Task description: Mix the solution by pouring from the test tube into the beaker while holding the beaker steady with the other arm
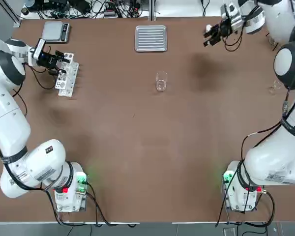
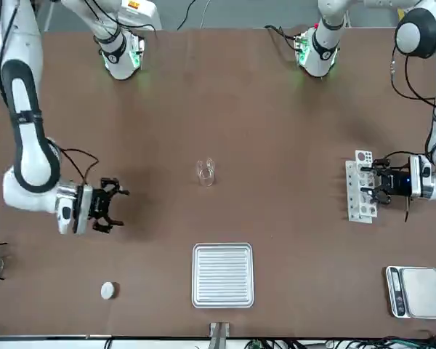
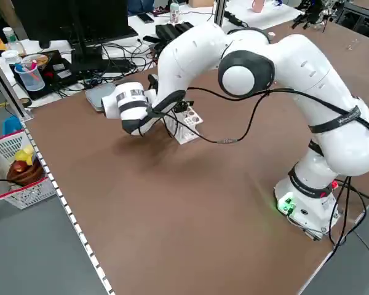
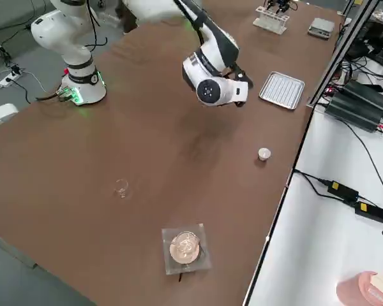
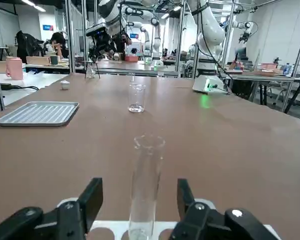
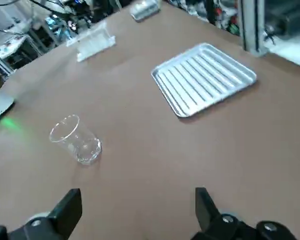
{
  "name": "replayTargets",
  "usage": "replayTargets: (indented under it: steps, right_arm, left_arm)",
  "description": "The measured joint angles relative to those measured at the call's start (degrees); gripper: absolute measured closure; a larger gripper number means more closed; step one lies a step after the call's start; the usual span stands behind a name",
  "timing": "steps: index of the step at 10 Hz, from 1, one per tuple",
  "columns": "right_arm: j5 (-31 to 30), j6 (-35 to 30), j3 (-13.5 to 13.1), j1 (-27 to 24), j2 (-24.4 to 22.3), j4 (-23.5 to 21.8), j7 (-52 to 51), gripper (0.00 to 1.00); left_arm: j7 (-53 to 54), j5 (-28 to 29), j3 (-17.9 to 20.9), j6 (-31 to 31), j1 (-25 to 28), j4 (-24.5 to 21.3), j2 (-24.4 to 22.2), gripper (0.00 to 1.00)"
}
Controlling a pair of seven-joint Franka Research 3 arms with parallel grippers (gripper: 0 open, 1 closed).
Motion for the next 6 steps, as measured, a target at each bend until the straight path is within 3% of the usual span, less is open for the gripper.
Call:
replayTargets:
  steps: [2,3,6]
  right_arm:
    - [9.21,0.23,0.35,1.57,2.93,-2.89,-11.30,0.00]
    - [12.76,0.31,0.42,2.61,4.29,-4.32,-16.23,0.00]
    - [17.34,3.37,0.60,6.43,5.34,-8.94,-27.03,0.00]
  left_arm:
    - [0.00,-0.31,0.00,-0.07,0.18,0.07,0.00,0.27]
    - [0.00,-0.32,0.01,-0.15,0.65,0.13,0.00,0.29]
    - [0.01,-0.33,0.00,-0.93,1.77,0.12,0.00,0.46]
